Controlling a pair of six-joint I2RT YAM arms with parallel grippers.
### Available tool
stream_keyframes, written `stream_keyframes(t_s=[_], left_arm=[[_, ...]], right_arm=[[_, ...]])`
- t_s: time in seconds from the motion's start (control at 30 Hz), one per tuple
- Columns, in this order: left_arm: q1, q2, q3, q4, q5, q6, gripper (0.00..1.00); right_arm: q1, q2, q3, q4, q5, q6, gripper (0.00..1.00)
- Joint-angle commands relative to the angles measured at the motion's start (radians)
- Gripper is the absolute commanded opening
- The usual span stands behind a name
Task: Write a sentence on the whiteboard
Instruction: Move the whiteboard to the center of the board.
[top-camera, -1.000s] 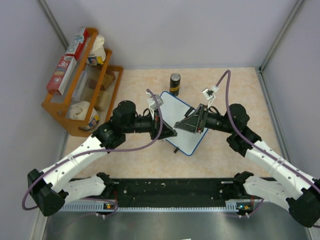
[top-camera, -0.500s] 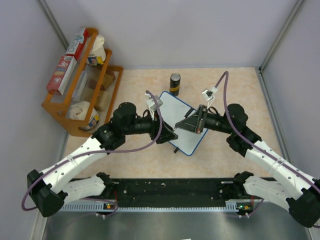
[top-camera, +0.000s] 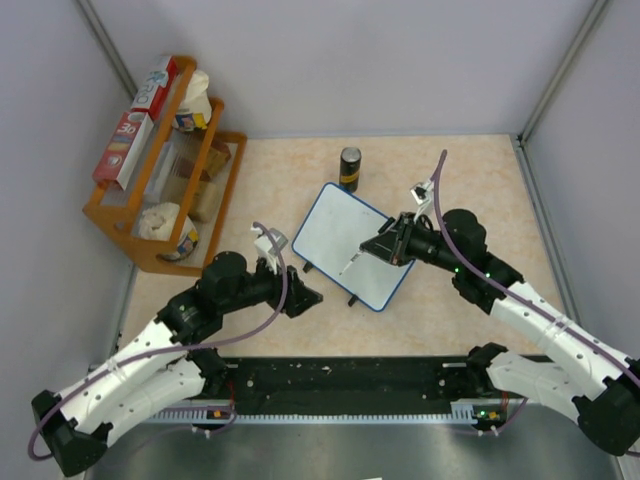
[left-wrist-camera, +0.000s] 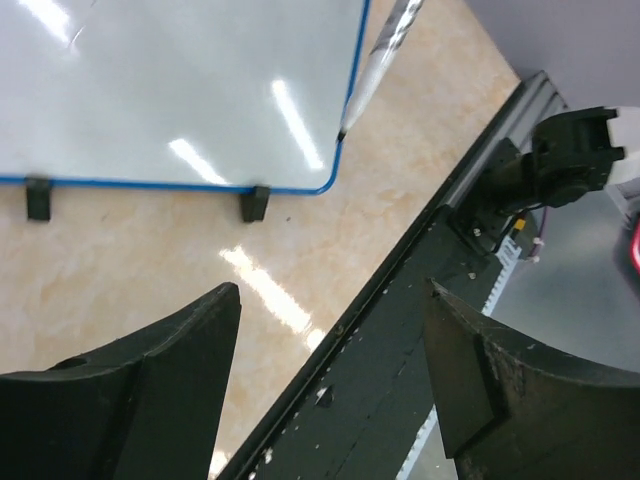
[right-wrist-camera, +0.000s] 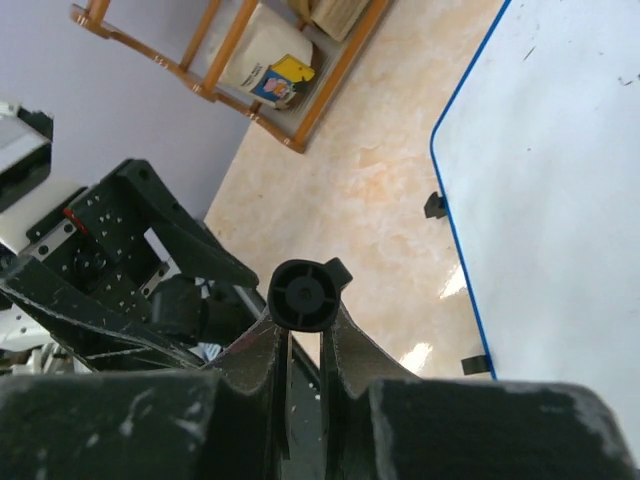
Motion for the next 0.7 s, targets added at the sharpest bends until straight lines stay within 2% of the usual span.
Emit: stream_keyframes(t_s=[0.0, 0.1, 0.23, 0.4, 0.5, 0.67], left_arm=[[-0.003, -0.138, -0.094, -0.08, -0.187, -0.073, 0.77], [-0.003, -0.204, -0.151, -0.135, -0.249, -0.123, 0.78], [-0.003, -0.247, -0.203, -0.167, -0.254, -0.171, 0.78], [-0.003, -0.218, -0.247, -0.115, -0.242, -0.196, 0.78], [-0.003, -0.127, -0.287, 0.016, -0.199, -0.194, 0.77], [-0.003, 0.173, -0.284, 0.266, -0.064, -0.181, 0.7]], right_arm=[[0.011, 0.027, 0.047, 0.037, 0.068, -0.087, 0.0], [0.009, 0.087, 0.093, 0.037, 0.077, -0.127, 0.0], [0.009, 0.151, 0.162, 0.031, 0.076, -0.164, 0.0], [-0.058, 0.125, 0.127, 0.031, 0.05, -0.129, 0.0], [-0.153, 0.069, 0.074, 0.028, -0.016, -0.089, 0.0], [-0.264, -0.051, 0.029, -0.062, -0.049, -0.093, 0.0]])
